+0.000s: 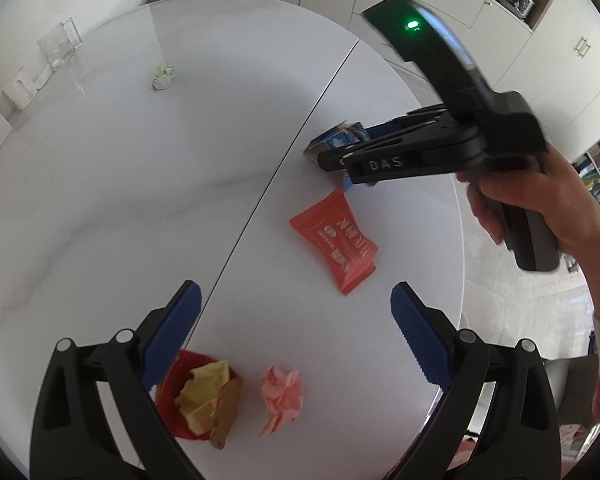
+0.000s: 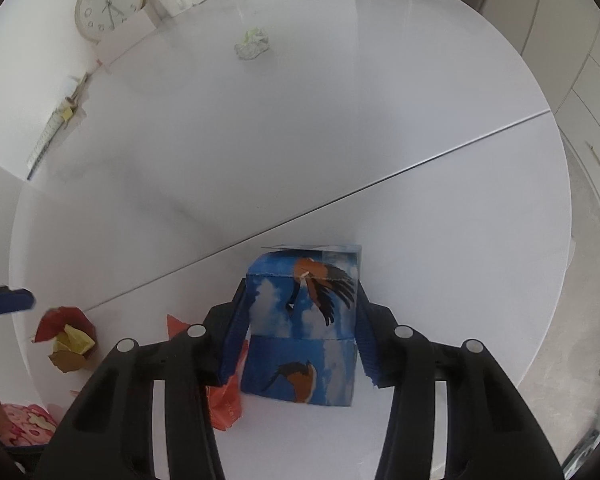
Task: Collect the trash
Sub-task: 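Grasp the red snack packet with the left gripper while the right grasps the blue bird-print box, then carry packet and box to the wastebasket and open both grippers over it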
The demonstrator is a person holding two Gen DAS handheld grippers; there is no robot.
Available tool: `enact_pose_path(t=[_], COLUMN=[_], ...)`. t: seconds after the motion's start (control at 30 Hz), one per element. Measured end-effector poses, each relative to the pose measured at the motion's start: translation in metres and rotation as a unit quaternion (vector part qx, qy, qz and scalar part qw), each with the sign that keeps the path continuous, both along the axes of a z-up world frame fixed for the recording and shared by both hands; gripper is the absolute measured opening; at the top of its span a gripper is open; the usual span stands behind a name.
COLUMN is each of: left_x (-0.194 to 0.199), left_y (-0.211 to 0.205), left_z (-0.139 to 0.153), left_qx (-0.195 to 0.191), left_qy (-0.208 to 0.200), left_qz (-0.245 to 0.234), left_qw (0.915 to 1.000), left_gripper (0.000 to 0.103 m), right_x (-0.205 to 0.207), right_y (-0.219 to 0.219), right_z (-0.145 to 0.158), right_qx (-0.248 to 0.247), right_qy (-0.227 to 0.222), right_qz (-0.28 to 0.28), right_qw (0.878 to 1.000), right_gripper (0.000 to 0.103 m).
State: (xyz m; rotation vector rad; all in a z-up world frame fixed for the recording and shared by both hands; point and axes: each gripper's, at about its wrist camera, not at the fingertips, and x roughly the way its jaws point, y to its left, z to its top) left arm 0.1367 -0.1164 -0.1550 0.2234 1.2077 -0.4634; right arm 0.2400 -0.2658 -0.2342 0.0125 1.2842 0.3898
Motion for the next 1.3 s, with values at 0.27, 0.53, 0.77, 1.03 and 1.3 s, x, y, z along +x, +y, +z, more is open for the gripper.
enact_pose_path(t=[0.27, 0.53, 0.77, 1.03, 1.3], left_x=[0.022, 0.040, 0.035, -0.019, -0.120], left_y=[-0.045, -0.067, -0.073, -0.096, -0.151], left_z=[-0.028, -0.073, -0.066, -0.021, -0.013], left_qx=[0.000, 0.016, 0.025, 0.011, -0.005], left_qy=[0.037, 0.100, 0.047, 0.024, 0.083], left_qz=[0.027, 0.114, 0.107, 0.003, -0.140], left_qw=[0.9990, 0.9883, 0.9929, 0.9997, 0.9867], left_gripper=[0.086, 0.038, 0.026, 0.026, 0.035], right_x=[-0.046, -0.143, -0.215, -0.286, -0.350], right_y=[-0.061, -0.137, -0.162, -0.165, -0.174], right_z=[0.055, 0.088, 0.088, 0.086, 0.075], right_qx=[0.014, 0.029, 0.037, 0.031, 0.034], right_qy=[-0.054, -0.068, -0.056, -0.042, -0.020], right_qz=[-0.090, -0.192, -0.242, -0.257, -0.278], right_qw=[0.994, 0.979, 0.968, 0.965, 0.960], right_gripper=[0.048, 0.048, 0.048, 0.048, 0.048])
